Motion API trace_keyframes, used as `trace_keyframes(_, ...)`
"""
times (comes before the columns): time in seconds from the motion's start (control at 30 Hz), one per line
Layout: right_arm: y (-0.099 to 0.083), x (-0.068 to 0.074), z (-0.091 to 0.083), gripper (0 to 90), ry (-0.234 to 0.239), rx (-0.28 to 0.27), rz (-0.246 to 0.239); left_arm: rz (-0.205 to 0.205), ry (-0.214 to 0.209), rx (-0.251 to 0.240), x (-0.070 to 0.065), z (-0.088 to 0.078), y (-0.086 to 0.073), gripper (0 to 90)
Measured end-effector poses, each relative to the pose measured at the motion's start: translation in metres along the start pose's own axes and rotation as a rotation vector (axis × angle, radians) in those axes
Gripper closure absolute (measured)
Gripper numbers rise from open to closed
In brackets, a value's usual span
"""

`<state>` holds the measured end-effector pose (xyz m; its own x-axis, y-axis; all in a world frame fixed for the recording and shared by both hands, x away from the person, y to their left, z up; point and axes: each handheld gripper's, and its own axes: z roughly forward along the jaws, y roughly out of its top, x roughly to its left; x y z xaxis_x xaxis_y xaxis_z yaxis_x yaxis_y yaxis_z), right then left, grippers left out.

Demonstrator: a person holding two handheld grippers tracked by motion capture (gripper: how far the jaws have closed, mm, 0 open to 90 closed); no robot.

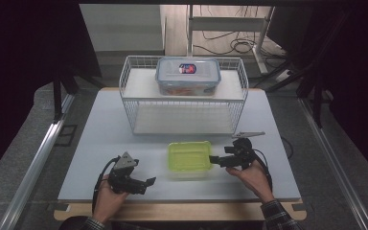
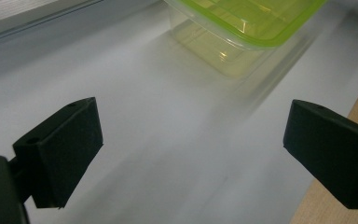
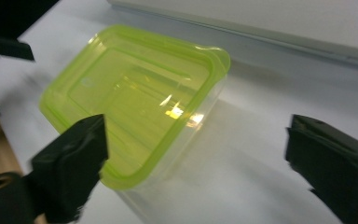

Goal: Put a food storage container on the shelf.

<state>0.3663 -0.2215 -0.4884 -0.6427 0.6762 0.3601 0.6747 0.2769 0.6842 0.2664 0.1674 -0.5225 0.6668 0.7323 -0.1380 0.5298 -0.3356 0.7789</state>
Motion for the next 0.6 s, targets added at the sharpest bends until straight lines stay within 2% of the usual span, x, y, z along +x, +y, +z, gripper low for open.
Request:
trace_keyframes(0.1, 0.003, -0.004, 0.005, 17.0, 0.033, 0.010, 0.057, 0.005, 0.002, 0.003, 0.000, 0.000, 0.000, 4.3)
trace_keyframes(0.2, 0.005, -0.006, 0.011, 29.0, 0.027, 0.027, 0.099, 0.005, 0.002, 0.004, 0.000, 0.000, 0.000, 4.4)
trace_keyframes(0.3, 0.007, -0.008, 0.015, 39.0, 0.044, 0.030, 0.141, 0.004, 0.001, 0.004, 0.000, 0.000, 0.000, 4.4)
trace_keyframes(0.43, 0.009, -0.007, 0.023, 51.3, 0.034, 0.058, 0.159, 0.008, 0.001, 0.006, -0.001, 0.001, 0.000, 4.4)
trace_keyframes(0.6, 0.009, -0.012, 0.029, 67.0, 0.058, 0.062, 0.242, 0.009, 0.000, 0.007, -0.001, 0.001, 0.000, 4.4)
